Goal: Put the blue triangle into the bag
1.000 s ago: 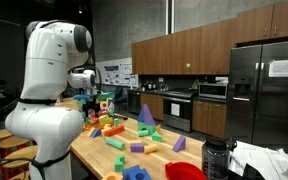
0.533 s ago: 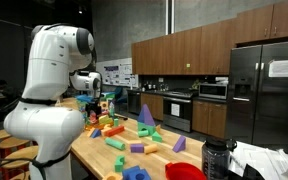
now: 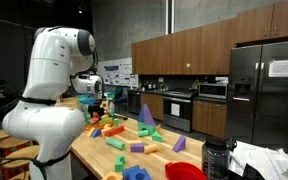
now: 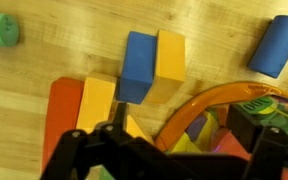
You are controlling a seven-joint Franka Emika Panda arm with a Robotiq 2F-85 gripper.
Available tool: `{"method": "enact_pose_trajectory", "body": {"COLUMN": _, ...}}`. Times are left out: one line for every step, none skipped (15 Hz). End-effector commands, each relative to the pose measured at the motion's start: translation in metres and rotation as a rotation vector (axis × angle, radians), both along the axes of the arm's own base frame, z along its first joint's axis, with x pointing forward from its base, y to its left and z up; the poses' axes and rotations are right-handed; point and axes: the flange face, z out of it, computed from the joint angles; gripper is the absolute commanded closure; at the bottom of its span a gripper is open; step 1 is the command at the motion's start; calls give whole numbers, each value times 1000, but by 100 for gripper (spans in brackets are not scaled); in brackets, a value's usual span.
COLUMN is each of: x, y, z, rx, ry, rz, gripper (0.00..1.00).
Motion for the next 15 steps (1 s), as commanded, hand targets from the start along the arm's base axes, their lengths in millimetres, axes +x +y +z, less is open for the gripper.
{"method": "enact_pose_trajectory", "body": {"x": -4, "y": -11, "z": 11, "rx": -78, "ry": -21, "rz": 21, "gripper": 0}}
{"method": "enact_pose_trajectory", "body": {"x": -4, "y": -14, "z": 16, "rx": -98, "ry": -28, "rz": 30, "gripper": 0}}
{"method": "enact_pose_trajectory", "body": {"x": -4, "y": -17, "z": 20, "rx": -113, "ry": -36, "rz": 36, "gripper": 0}}
{"method": "enact_pose_trajectory", "body": {"x": -4, "y": -17, "z": 21, "rx": -124, "ry": -45, "rz": 46, "gripper": 0}}
{"method": "enact_pose_trajectory", "body": {"x": -3, "y": -17, "z": 24, "rx": -136, "ry": -57, "rz": 55, "gripper": 0}}
{"method": "enact_pose_trajectory", "body": {"x": -3, "y": -18, "z": 29, "rx": -137, "ry": -66, "rz": 67, "gripper": 0}}
{"method": "enact_pose_trajectory", "body": {"x": 3, "y": -14, "z": 15, "rx": -110, "ry": -45, "rz": 61, "gripper": 0}}
{"method": "enact_pose_trajectory", "body": {"x": 3, "y": -14, "z": 16, "rx": -111, "ry": -48, "rz": 62, "gripper": 0}}
{"method": "enact_pose_trajectory", "body": {"x": 3, "y": -14, "z": 16, "rx": -111, "ry": -47, "rz": 62, "gripper": 0}}
{"method": "enact_pose_trajectory", "body": {"x": 3, "y": -14, "z": 14, "rx": -112, "ry": -45, "rz": 63, "gripper": 0}}
{"method": "enact_pose_trajectory", "body": {"x": 3, "y": -13, "z": 13, "rx": -112, "ry": -43, "rz": 63, "gripper": 0}}
{"method": "enact_pose_trajectory", "body": {"x": 3, "y": -13, "z": 12, "rx": -113, "ry": -41, "rz": 63, "gripper": 0}}
{"method": "enact_pose_trajectory", "body": {"x": 3, "y": -13, "z": 11, "rx": -113, "ry": -40, "rz": 63, "gripper": 0}}
{"method": "enact_pose_trajectory", "body": {"x": 5, "y": -13, "z": 8, "rx": -101, "ry": -62, "rz": 57, "gripper": 0}}
{"method": "enact_pose_trajectory", "body": {"x": 5, "y": -13, "z": 5, "rx": -86, "ry": -74, "rz": 57, "gripper": 0}}
